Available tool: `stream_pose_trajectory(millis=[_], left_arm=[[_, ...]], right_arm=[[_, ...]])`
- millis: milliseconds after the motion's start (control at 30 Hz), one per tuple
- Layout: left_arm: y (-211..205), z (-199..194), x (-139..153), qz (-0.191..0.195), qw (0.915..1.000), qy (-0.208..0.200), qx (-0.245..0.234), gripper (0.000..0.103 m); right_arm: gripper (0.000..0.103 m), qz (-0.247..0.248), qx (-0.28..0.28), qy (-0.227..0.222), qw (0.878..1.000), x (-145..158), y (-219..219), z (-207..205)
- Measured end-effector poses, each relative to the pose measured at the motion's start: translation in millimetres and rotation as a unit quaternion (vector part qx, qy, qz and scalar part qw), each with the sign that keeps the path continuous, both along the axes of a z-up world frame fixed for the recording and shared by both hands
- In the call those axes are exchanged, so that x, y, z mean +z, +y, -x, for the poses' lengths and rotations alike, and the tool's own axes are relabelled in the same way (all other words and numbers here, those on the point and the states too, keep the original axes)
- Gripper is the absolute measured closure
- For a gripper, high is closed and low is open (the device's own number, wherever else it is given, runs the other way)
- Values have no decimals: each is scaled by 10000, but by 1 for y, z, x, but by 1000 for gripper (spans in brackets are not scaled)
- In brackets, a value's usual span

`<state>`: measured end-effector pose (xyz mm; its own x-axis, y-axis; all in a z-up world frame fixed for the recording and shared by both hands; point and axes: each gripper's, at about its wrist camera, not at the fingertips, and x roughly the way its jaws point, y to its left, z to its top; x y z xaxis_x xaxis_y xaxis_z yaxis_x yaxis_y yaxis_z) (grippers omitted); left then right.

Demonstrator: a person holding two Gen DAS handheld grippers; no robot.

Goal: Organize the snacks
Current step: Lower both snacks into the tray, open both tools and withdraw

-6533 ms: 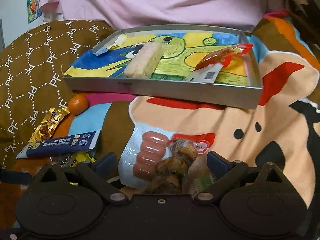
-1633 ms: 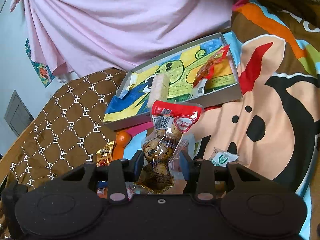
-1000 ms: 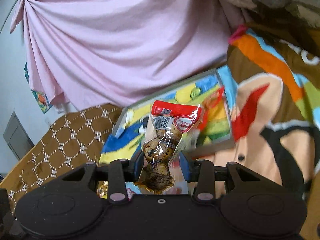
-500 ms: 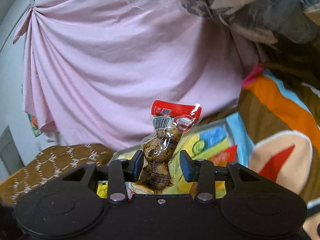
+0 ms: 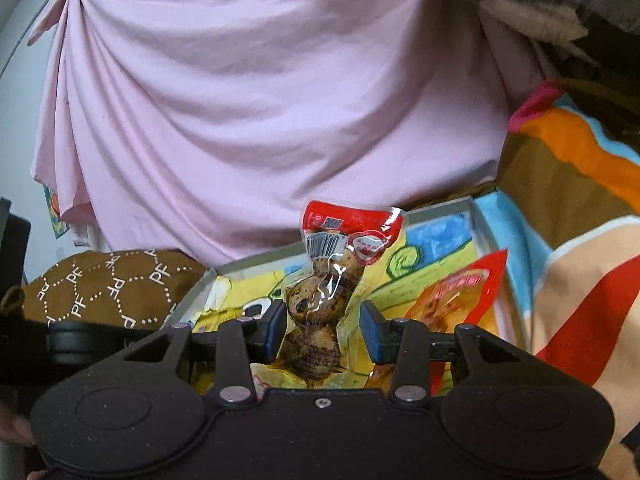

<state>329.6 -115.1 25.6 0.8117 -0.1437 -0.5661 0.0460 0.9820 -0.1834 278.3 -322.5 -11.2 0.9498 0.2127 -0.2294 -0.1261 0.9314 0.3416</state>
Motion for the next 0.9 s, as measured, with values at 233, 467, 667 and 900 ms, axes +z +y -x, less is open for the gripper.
stream_pose_trajectory(millis=[233,467,667,900], left_arm=[[9,-1,-10,31,9996,87,269,51],[9,-1,-19,-86,9989,253,385,44],[16,5,-8,3,9985,125,529,18],[30,19,14,128,9980,-59,619,4]], right_arm=[[59,-100,26,60,9999,-8,0,-4],[56,-59,43,79,9999,-8,2,-6],[38,-75,42,-13,10000,-7,2,-5],[16,1,-110,-131,9999,5,-3,6]])
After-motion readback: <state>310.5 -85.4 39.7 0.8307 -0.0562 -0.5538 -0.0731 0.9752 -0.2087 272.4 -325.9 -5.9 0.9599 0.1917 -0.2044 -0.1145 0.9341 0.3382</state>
